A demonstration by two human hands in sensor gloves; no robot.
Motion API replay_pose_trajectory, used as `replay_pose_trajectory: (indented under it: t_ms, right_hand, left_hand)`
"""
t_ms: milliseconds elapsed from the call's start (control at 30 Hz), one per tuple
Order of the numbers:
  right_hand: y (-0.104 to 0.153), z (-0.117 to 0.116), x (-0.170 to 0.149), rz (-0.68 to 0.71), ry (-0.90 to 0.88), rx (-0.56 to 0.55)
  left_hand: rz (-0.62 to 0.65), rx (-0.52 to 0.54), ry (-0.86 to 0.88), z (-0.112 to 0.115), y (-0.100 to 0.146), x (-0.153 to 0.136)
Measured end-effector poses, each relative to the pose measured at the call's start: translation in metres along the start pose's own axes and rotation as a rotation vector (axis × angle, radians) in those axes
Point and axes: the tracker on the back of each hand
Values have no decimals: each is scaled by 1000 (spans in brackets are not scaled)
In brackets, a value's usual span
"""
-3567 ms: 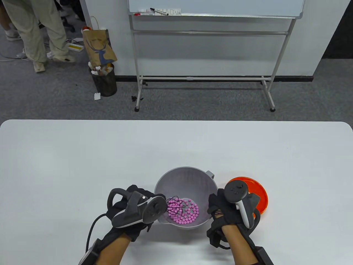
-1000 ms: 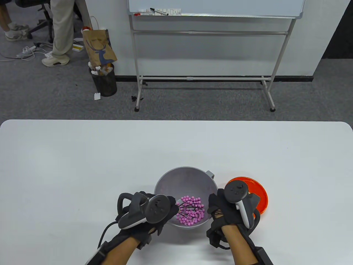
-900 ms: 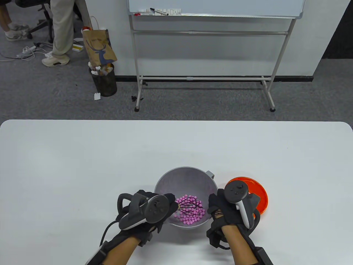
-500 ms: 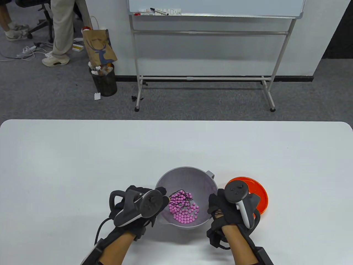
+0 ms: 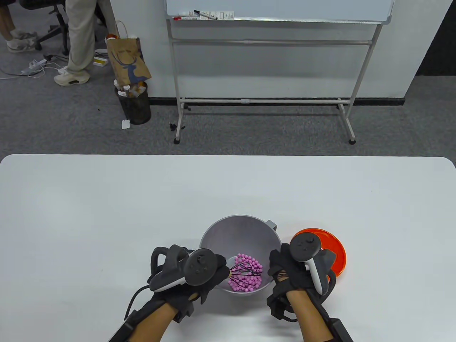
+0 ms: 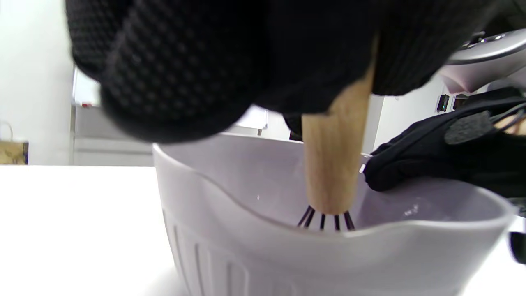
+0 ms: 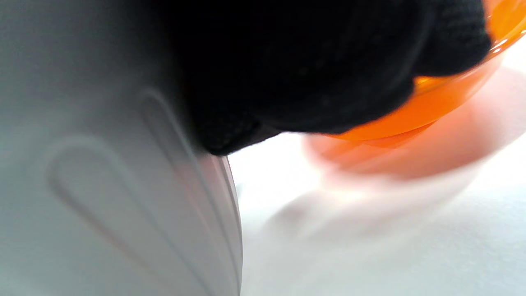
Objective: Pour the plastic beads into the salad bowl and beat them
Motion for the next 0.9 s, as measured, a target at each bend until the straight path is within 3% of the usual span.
replay_pose_trajectory:
  t_ms: [433,567,767,900]
  right_hand:
    - [0,0,0,-1,-1,0]
    - [0,0,0,-2,-5,3]
    - [0,0,0,-2,-9,3]
    - [0,0,0,-3,-9,3]
  left_hand:
    - [-44,179,-158,5,0,-14]
    - [-55,152,-188,-3,0,-14]
    - [-57,15,-236,-17,3,-5]
    - [-9,-45,-144,-22,6,0]
Point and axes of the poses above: the tracker on the back of each hand, its own x axis roughly to the thumb side, its own y axis roughly from the fingertips to the wrist, z = x × y, and after that the axes turned 8 degrees about y, right-handed
